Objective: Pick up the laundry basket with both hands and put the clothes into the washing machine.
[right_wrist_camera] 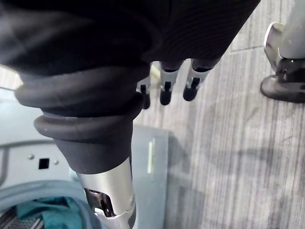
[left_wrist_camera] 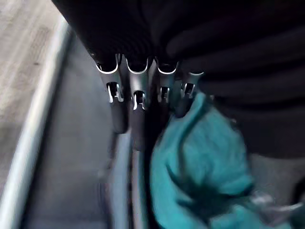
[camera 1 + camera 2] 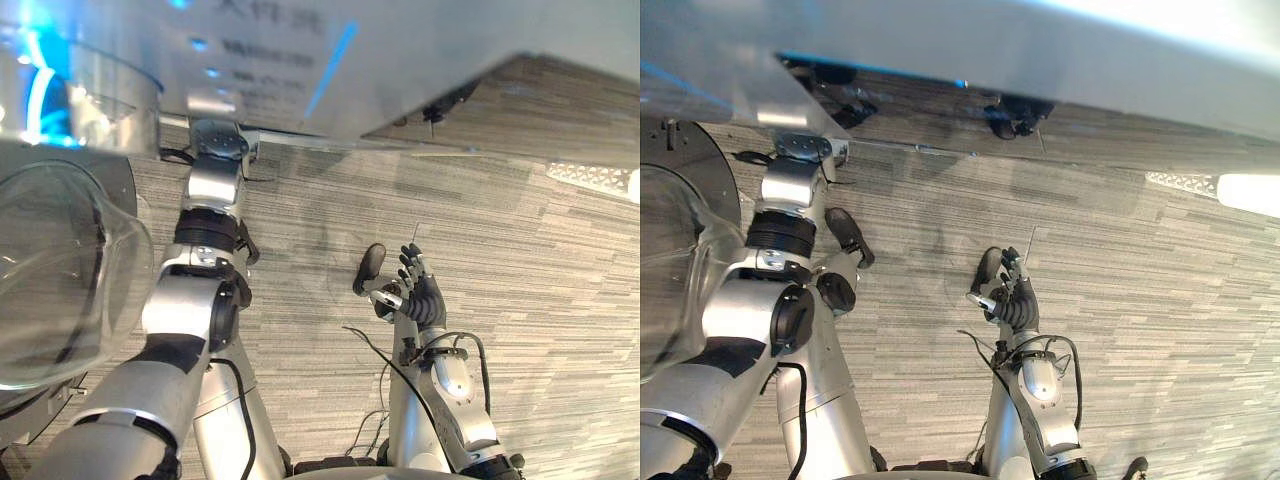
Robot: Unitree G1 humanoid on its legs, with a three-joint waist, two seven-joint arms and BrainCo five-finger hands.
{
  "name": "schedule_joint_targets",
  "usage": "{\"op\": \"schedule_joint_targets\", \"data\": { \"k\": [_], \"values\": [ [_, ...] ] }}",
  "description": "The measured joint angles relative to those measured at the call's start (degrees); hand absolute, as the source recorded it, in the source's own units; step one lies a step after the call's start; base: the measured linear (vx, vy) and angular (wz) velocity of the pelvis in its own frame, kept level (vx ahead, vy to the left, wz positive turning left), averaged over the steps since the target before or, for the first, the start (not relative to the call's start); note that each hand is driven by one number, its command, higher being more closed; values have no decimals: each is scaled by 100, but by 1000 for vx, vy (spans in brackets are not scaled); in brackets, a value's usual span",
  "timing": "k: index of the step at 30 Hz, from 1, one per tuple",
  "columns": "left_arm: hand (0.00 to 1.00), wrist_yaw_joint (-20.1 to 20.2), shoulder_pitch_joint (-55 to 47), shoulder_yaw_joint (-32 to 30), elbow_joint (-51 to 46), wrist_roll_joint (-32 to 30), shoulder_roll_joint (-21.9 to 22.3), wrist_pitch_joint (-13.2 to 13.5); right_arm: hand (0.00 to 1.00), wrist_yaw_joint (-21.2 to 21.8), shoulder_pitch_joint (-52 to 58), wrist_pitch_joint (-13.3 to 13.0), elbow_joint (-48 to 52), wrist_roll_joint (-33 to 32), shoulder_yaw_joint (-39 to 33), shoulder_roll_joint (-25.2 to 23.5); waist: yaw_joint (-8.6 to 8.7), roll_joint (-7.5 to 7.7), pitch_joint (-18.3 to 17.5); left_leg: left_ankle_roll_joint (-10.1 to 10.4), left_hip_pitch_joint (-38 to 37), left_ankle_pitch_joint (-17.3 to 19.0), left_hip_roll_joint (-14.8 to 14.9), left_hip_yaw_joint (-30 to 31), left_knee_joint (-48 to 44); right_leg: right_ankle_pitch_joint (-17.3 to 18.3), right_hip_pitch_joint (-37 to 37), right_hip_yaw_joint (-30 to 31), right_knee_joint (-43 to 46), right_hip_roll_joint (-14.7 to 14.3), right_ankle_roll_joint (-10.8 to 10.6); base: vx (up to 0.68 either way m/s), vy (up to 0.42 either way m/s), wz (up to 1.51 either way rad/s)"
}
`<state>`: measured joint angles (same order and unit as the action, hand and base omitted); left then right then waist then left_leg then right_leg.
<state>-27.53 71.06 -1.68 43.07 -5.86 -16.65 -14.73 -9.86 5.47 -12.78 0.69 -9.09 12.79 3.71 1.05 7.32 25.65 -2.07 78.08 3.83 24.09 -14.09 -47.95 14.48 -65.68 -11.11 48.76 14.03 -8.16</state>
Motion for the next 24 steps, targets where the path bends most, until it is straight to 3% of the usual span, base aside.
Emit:
{"op": "schedule_joint_targets", "data": {
  "k": [3, 8, 9, 11, 13, 15, 16, 17, 18, 20, 24],
  "values": [
    [0, 8, 701, 394, -162, 249, -113, 613, 0, 1, 0, -34, 6, -42, 1, -8, 61, 3, 1, -71, 42, 48, 9, 11, -122, -19, -7, 29, 35, 12, -32, -7, 47, -5],
    [0, 366, 1484, 579, -708, 3144, -294, 2021, 0, -3, 2, 10, -30, -71, -5, -33, 232, 2, 2, -31, 41, 122, 5, -49, -40, -70, -63, 79, -25, 14, -5, -28, 34, -7],
    [0, 370, 1234, 584, -713, 3768, -319, 2214, 0, -6, 2, 43, -122, -181, -8, -62, 270, 2, 2, -31, 37, 119, 9, -67, -17, -117, -65, 79, -72, 7, -35, -8, 34, -7],
    [0, 378, 886, 562, -691, 3719, -312, 2229, 0, -5, 0, 58, -164, -185, -56, -103, 267, -1, 4, -78, 39, 89, 25, -69, -71, -139, -65, 74, -79, 0, -44, 25, 19, -7],
    [0, 395, 568, 511, -454, 3187, -275, 2077, 0, -1, -5, 53, -157, -181, -109, -108, 172, -1, 4, -84, 28, 91, 94, -79, -132, -139, -47, 61, -65, -22, -44, 37, 9, -8],
    [0, 386, 220, 423, -160, 1971, -192, 1701, 0, 3, -8, 50, -153, -159, -149, -109, 111, -2, 4, -84, -6, 91, 102, -76, -128, -131, -40, 42, -26, -17, -32, 0, 0, 0],
    [0, 387, 88, 367, -91, 1670, -193, 1625, 0, 3, -8, 44, -148, -156, -150, -109, 111, -3, 4, -84, -16, 91, 103, -76, -128, -126, -37, 40, -7, -14, -24, 0, 0, 0],
    [0, 460, -258, 308, 117, 865, -192, 1388, 0, 3, -8, 41, -147, -148, -169, -109, 102, -5, 5, -82, -45, 92, 110, -76, -125, -109, -25, 39, 16, -13, -3, 0, 0, 0],
    [0, 522, -402, 302, 195, 530, -179, 1281, 0, 2, -8, 40, -147, -143, -178, -109, 96, -6, 5, -80, -58, 92, 111, -76, -116, -105, -19, 39, 18, -14, 2, 0, 0, 0],
    [0, 765, -758, 220, 180, -670, -93, 1296, 0, -1, -21, 38, -146, -64, -233, -112, 71, -10, 3, -37, -114, 118, 115, -76, -61, -96, 17, 42, 33, -16, 16, 0, 0, 0],
    [0, 989, -1333, -129, 122, -1661, 247, 1064, 0, -4, -52, 40, -160, 25, -232, -115, 30, -49, -15, -19, -372, 122, 98, -104, 11, -76, 243, 60, -6, -13, 56, -7, 2, 1]
  ]
}}
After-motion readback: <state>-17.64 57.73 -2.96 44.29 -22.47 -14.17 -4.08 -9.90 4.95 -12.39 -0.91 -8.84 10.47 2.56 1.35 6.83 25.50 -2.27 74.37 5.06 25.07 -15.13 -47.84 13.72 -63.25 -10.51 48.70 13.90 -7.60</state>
